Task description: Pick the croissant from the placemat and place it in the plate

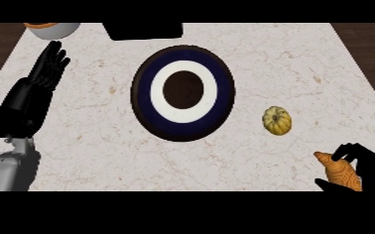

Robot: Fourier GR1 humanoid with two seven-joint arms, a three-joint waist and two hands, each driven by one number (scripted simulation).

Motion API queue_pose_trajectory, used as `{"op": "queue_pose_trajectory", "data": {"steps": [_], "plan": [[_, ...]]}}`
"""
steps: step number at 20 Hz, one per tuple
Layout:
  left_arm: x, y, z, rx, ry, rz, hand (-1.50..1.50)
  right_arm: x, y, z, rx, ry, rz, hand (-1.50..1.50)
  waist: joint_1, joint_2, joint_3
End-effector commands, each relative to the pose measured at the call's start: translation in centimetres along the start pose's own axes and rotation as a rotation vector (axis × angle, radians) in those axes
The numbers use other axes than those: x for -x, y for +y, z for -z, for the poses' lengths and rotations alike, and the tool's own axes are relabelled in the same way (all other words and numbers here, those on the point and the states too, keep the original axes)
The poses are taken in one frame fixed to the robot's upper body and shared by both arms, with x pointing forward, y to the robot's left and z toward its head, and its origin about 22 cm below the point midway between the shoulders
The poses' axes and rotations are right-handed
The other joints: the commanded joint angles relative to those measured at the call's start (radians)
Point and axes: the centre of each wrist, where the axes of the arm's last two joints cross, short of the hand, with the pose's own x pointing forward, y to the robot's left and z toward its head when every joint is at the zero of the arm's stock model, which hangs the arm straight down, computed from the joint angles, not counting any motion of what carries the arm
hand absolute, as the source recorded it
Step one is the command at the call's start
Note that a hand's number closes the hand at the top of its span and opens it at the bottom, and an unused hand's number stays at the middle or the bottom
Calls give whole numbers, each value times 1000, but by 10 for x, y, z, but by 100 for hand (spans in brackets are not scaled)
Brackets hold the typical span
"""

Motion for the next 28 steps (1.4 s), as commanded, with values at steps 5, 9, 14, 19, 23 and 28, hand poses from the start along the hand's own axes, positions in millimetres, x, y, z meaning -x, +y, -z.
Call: {"op": "queue_pose_trajectory", "data": {"steps": [5,9,14,19,23,28], "plan": [[-7,-6,0,35,-25,-8,0,-109,-36,-28,131,-154,335,150,51,11,9],[-7,-6,23,24,-25,2,0,-159,-51,-32,123,-181,352,150,54,18,9],[-10,-23,26,52,-35,0,0,-210,-56,-10,96,-201,343,150,62,18,10],[-5,-20,10,55,-35,-4,0,-256,-26,42,46,-210,408,150,78,20,10],[-3,-20,26,45,-34,-14,0,-273,3,68,13,-172,406,150,71,20,11],[-14,-32,27,57,-29,-21,0,-297,28,113,-1,-122,332,150,77,23,11]]}}
